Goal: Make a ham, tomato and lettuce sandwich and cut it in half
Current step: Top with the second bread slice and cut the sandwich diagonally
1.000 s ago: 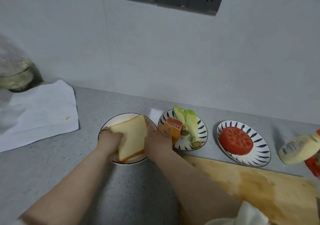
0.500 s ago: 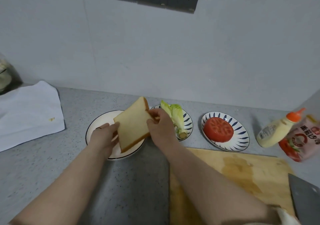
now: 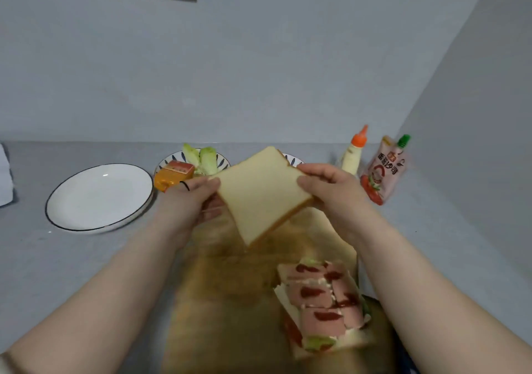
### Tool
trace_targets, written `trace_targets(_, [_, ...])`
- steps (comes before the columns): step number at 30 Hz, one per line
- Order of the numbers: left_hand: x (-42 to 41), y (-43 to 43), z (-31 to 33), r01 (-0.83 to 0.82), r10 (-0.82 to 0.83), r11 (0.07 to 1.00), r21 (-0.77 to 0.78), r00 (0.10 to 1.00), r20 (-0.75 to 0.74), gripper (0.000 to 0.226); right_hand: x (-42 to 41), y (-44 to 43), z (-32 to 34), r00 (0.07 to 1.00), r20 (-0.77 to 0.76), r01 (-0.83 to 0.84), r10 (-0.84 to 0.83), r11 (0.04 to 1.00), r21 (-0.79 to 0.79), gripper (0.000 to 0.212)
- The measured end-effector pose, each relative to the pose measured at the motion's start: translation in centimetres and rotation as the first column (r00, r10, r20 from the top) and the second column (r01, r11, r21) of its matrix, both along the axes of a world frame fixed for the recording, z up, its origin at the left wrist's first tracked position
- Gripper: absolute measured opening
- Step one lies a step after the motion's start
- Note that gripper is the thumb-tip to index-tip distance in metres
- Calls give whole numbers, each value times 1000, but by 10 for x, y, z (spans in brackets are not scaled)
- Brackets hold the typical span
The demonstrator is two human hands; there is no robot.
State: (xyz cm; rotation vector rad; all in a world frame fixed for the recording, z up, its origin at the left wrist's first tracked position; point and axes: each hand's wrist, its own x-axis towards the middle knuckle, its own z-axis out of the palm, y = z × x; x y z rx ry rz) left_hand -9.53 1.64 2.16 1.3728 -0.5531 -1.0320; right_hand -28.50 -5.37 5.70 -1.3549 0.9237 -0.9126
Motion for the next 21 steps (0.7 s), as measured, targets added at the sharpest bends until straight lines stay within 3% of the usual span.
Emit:
trace_targets(5, [-70, -3, -3, -2, 0, 1000, 27, 998, 60, 11, -77, 8, -19, 990, -139, 32, -29, 999, 25, 12])
trace_targets(11, [-117, 6, -14, -38, 24, 997, 60, 976, 218, 11, -125, 30, -52, 950, -313, 3, 7, 1000, 31, 12])
trace_targets(21, [-131, 17, -33, -34, -16, 987, 159, 954, 298, 24, -138, 49, -80, 940, -340, 8, 14, 998, 64, 18])
